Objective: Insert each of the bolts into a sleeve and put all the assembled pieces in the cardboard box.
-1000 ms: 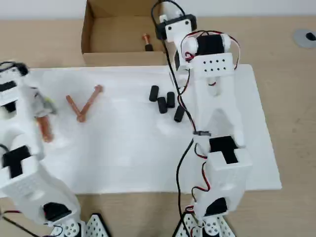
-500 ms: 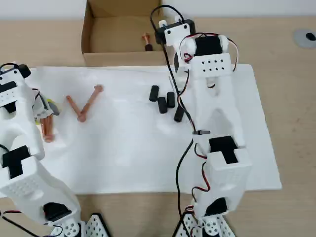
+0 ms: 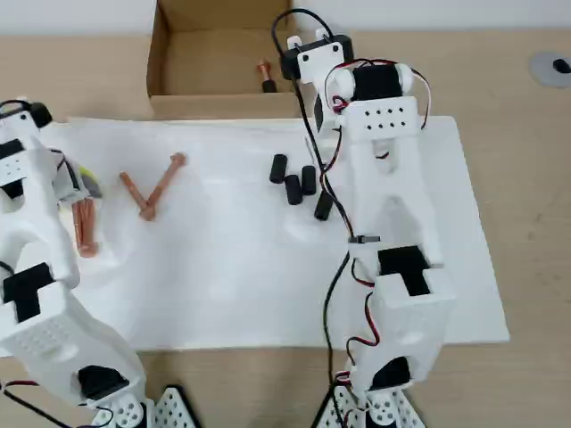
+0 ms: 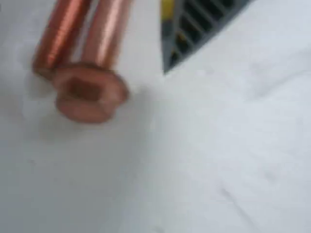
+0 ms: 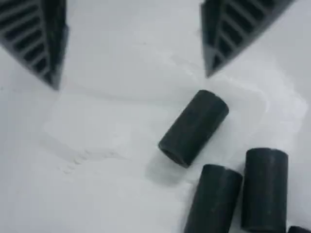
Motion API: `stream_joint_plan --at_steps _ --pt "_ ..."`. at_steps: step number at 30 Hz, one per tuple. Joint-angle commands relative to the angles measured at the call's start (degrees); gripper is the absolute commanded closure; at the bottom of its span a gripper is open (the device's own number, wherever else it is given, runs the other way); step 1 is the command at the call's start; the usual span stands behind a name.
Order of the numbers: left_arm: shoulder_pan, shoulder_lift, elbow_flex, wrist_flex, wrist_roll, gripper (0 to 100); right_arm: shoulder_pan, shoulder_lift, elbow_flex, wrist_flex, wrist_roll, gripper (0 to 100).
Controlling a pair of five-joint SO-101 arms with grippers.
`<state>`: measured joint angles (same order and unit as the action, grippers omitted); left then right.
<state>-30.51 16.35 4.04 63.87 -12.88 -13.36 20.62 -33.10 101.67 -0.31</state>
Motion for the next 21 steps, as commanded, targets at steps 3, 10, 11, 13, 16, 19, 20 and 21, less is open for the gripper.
stream_joint_plan --at_steps 3,10,11,13,16,19,20,21 --pt "-4.66 -3.21 -3.08 0.26 -0.62 74 -0.4 -4.62 0.04 0.79 0.44 76.9" --pt "-4.57 -3.12 -2.73 1.85 -0.62 74 -0.4 -4.26 0.04 0.79 0.53 76.9" --pt "-4.04 -2.95 -2.73 1.85 -0.62 74 -0.4 -4.26 0.04 0.79 0.53 76.9" --pt "-3.08 -2.86 -2.55 1.85 -0.53 74 -0.4 -4.26 0.04 0.79 0.53 76.9" --pt "-2.02 -2.95 -0.97 1.49 -0.53 74 -0.4 -4.26 0.04 0.79 0.53 76.9" --pt "-1.67 -2.86 0.26 1.49 -0.44 79 -0.4 -4.26 0.04 0.79 0.53 76.9" --pt "-1.76 -2.86 0.62 1.41 -0.44 81 -0.4 -4.26 0.04 0.79 0.53 76.9" --pt "-1.93 -2.86 1.05 1.41 -0.35 83 -0.4 -4.26 0.04 0.79 0.53 76.9"
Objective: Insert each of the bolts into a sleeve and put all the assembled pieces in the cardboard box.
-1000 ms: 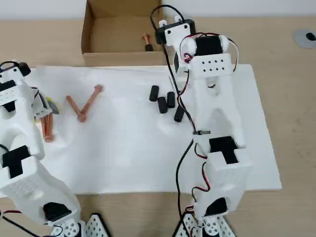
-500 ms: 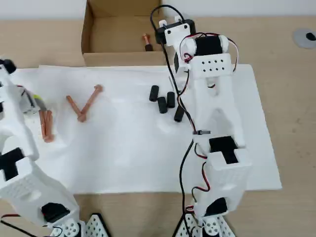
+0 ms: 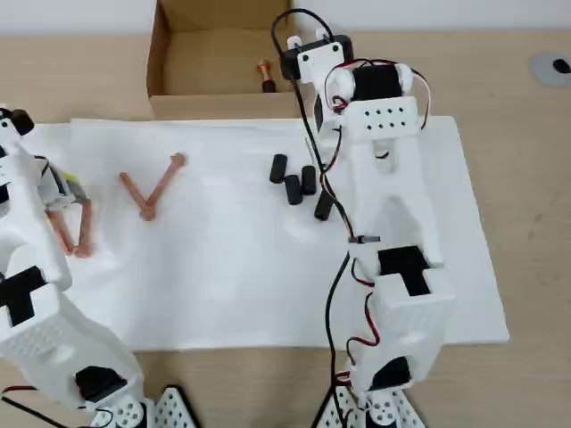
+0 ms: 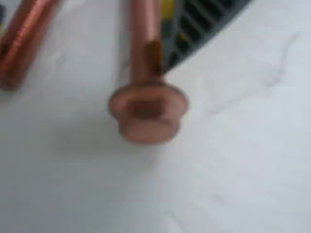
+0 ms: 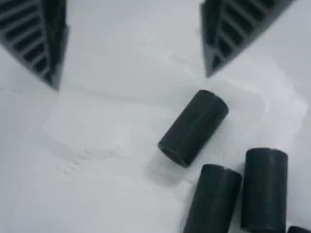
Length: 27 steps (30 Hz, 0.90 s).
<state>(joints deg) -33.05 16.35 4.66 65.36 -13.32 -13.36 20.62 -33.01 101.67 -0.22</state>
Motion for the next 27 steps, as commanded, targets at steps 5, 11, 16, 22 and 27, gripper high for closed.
stream_joint_plan --at_steps 5,11,16,22,27 --pt "-2.37 -3.12 1.41 -1.23 2.81 87 -0.4 -4.26 -0.04 0.79 0.44 76.9" --pt "-4.57 -2.77 2.11 -1.58 2.9 87 -0.4 -4.26 -0.04 0.79 0.44 76.9" --pt "-3.69 -2.86 7.56 -5.89 2.9 88 -0.4 -4.26 -0.04 0.79 0.44 76.9" --pt "-3.78 -3.21 8.79 -7.3 2.9 88 -0.4 -4.26 -0.04 0.79 0.44 76.9" --pt "-3.87 -3.3 6.95 -6.95 2.99 95 -0.4 -4.26 -0.04 0.79 0.44 76.9"
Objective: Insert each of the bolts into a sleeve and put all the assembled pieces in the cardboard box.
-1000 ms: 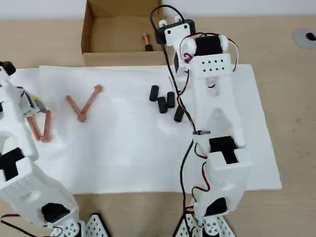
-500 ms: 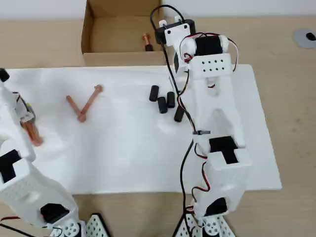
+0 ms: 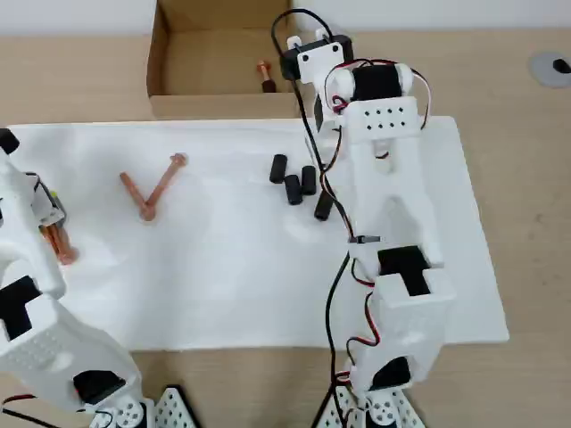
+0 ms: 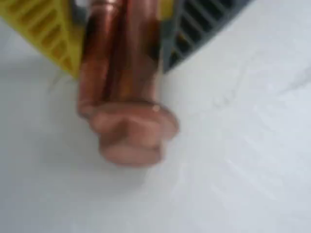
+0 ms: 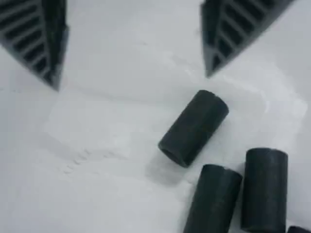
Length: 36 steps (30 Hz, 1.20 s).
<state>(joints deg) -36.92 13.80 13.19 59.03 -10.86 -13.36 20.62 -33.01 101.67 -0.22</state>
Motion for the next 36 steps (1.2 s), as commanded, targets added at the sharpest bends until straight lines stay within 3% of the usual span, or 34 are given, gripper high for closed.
stream_joint_plan --at_steps 1,7,20,36 --pt "0.09 -0.75 -1.67 -0.62 0.53 99 -0.4 -4.26 -0.04 0.79 0.44 76.9" --pt "0.18 -0.75 -2.99 0.53 0.53 99 -0.4 -4.26 -0.04 0.79 0.44 76.9" --pt "5.89 -0.66 -18.02 14.24 0.53 99 -0.48 -4.44 0.04 0.79 0.44 77.0" --pt "5.27 -0.22 -7.56 6.33 0.44 99 -0.4 -4.26 0.04 0.79 0.44 77.0"
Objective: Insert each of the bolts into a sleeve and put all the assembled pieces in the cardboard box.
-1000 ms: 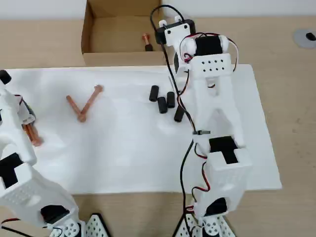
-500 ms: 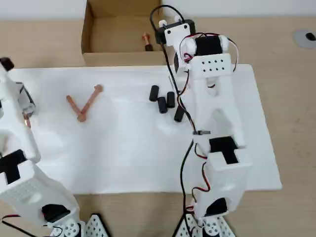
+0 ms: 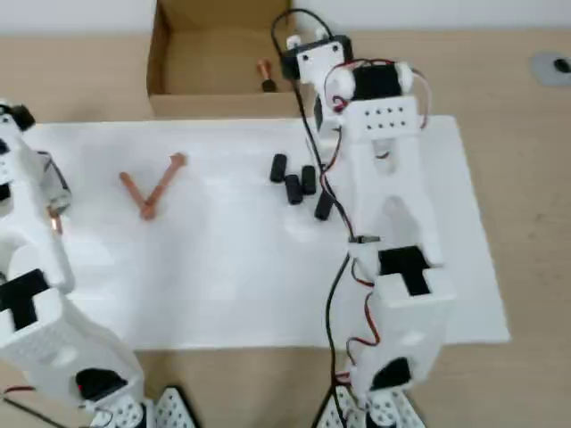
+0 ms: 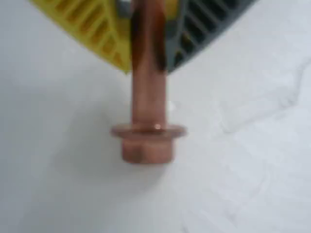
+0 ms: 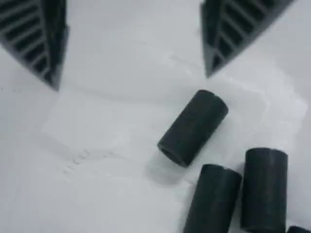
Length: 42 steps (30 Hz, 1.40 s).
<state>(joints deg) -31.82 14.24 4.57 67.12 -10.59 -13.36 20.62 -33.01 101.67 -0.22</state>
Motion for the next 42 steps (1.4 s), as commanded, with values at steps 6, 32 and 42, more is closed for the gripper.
stream_joint_plan --at_steps 6,32,42 --pt "4.31 -1.1 1.76 -1.67 0.18 99 -0.48 -4.26 0.04 0.79 0.44 77.0" --pt "18.73 -23.87 31.47 -16.79 0.35 99 -3.56 -1.8 14.73 -7.21 0.62 77.1" --pt "18.64 -23.87 36.48 -21.98 0.26 99 -3.65 6.9 15.08 -8.79 -7.56 76.9"
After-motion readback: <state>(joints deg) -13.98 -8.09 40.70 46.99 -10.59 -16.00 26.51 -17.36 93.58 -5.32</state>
